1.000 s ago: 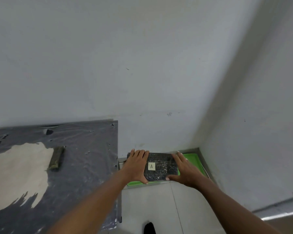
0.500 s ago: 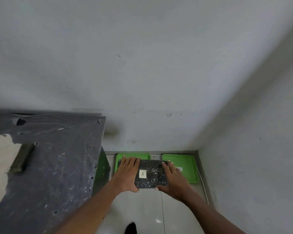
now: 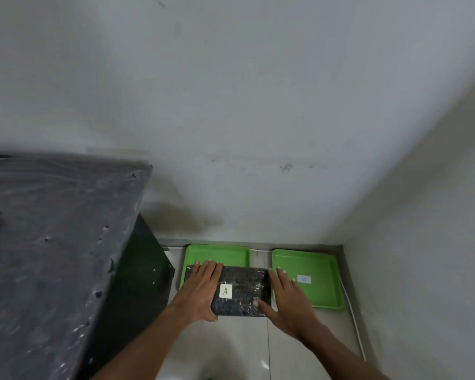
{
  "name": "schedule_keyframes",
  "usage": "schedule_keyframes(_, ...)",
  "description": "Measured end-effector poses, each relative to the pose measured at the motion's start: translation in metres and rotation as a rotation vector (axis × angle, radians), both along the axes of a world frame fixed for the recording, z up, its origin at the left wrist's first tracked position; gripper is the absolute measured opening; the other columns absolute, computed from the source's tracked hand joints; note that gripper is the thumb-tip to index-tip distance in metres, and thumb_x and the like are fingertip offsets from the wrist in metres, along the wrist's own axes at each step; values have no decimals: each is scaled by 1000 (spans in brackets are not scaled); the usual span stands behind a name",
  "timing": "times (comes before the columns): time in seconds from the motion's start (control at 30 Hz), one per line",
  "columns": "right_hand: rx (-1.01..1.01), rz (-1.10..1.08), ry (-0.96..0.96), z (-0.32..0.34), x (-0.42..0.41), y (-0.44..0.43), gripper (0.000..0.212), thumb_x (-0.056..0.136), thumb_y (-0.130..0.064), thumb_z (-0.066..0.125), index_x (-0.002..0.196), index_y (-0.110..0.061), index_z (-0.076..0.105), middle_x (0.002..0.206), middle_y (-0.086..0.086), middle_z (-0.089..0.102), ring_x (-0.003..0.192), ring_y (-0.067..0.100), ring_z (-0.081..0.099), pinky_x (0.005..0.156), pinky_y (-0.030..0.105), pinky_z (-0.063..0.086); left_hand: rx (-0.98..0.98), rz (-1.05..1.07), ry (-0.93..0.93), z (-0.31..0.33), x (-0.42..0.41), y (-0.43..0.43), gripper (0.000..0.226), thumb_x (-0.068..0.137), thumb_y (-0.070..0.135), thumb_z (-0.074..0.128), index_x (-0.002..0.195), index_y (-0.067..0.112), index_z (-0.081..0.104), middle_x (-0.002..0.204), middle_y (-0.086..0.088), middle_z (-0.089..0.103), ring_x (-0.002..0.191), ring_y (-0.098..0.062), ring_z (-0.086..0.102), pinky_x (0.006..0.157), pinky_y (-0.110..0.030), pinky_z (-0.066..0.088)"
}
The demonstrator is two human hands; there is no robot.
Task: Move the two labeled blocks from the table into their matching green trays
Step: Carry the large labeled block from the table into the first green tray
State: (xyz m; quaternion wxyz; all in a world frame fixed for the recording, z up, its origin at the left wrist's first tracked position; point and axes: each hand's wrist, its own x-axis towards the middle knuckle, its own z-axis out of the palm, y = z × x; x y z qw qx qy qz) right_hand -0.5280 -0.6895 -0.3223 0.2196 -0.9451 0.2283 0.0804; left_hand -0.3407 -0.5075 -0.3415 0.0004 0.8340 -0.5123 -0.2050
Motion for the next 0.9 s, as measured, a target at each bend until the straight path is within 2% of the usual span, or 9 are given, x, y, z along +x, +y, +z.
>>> schedule_keyframes(0.13,-10,-39,-18,-90,9,-18,92,86,-80,27,152,-18,8,161,13,17,149,28,15,121,45,14,-49,13,-28,-84,12,-17,131,60,56,84,156,7,10,156,-11,26,147,-30,22,127,-51,9)
schedule_keyframes(0.37,-71,-27,-101,-241,38,-48,92,86,-74,41,151,-15,15,158,11,26,145,27,25,117,45,28,-146,-26,-172,-224,48,-52,130,50,61,81,152,5,24,143,-10,40,133,-30,37,121,-48,23)
schedule_keyframes(0.47,-87,-13,-122,-290,47,-55,94,84,-76,42,151,-16,14,157,10,27,144,27,27,116,47,32,-157,-33,-225,-274,57,-60,132,48,64,81,151,4,24,143,-9,42,131,-29,39,120,-49,25)
schedule_keyframes(0.67,-82,19,-89,-348,48,-60,95,85,-74,45,152,-15,11,158,13,25,141,31,32,114,46,35,-149,19,-210,-326,65,-62,135,51,62,85,154,5,19,146,-9,37,138,-29,34,123,-53,18)
schedule_keyframes(0.9,6,59,3,-397,75,-74,98,85,-73,46,154,-16,5,162,12,16,146,27,23,118,43,29,-59,85,-147,-362,105,-79,136,57,51,89,156,6,9,159,-9,24,150,-30,18,124,-55,13)
